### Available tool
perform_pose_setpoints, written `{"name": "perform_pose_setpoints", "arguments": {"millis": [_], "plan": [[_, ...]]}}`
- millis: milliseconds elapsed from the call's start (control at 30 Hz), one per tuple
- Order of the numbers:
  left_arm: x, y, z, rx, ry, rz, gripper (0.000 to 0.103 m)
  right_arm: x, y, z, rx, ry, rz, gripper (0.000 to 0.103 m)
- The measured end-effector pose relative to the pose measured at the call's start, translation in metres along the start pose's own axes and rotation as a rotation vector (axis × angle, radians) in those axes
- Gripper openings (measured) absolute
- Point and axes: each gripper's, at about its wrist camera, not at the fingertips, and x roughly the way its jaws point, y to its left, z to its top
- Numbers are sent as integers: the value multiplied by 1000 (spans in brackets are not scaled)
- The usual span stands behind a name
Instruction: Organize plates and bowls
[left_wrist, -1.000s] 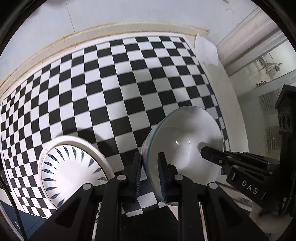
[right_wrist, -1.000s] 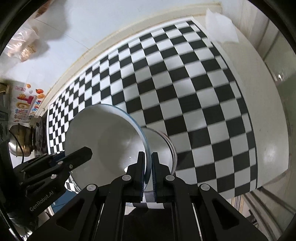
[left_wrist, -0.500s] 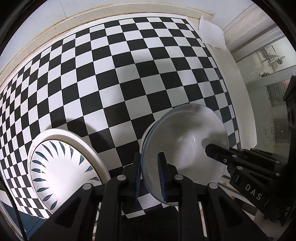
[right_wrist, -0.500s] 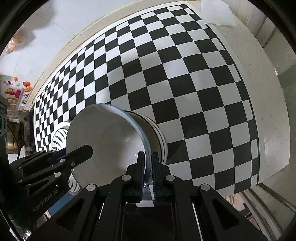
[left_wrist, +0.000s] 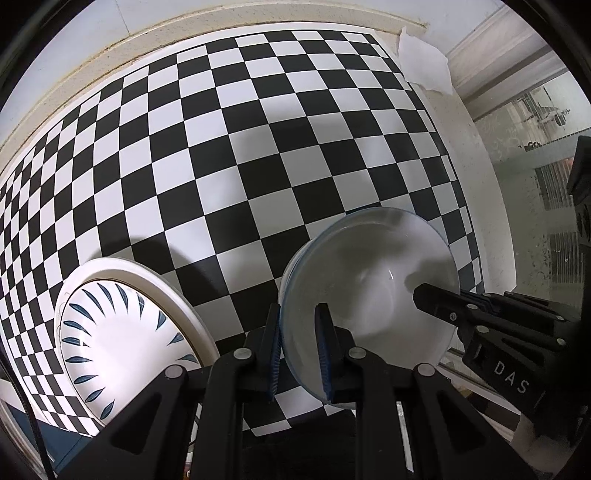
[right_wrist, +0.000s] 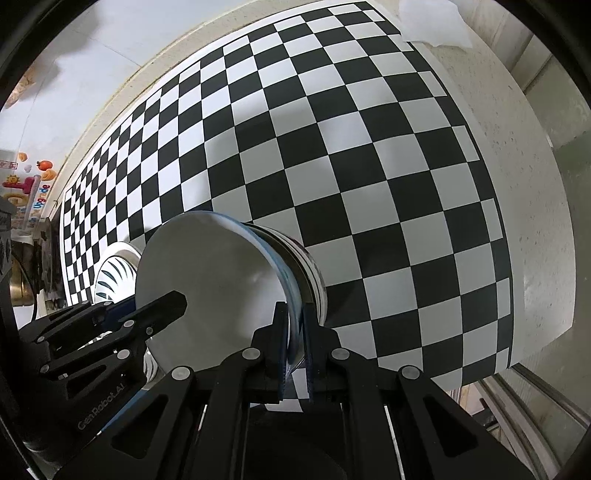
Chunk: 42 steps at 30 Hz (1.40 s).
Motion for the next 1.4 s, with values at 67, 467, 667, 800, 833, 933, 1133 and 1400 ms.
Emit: {"name": "perform_pose_setpoints", "arguments": {"millis": [67, 467, 667, 800, 833, 933, 1133, 1400], "plan": [[-1, 0, -1, 0, 0, 4, 16, 0, 1, -1, 1, 0, -2, 10], [-44, -2, -24, 24, -90, 23, 16, -22, 3, -20, -14, -52, -22, 15], [-78, -6, -47, 45, -169, 64, 16, -67, 14, -50, -49, -156, -39, 15], [-104, -7, -66, 44, -236, 85, 21, -96, 20, -78, -57, -223, -63, 15], [-110, -6, -72, 40, -250, 76, 22, -101, 22, -84, -58, -232, -69, 16], [-125, -6, -88, 52, -282, 81, 35, -118, 24, -104, -61, -274, -94, 35], [-144, -3, -109, 51, -326, 70, 86, -147, 28, -137, -65, -339, -102, 79], [-173, 0, -129, 38, -388, 65, 97, -173, 40, -163, -82, -398, -109, 85]]}}
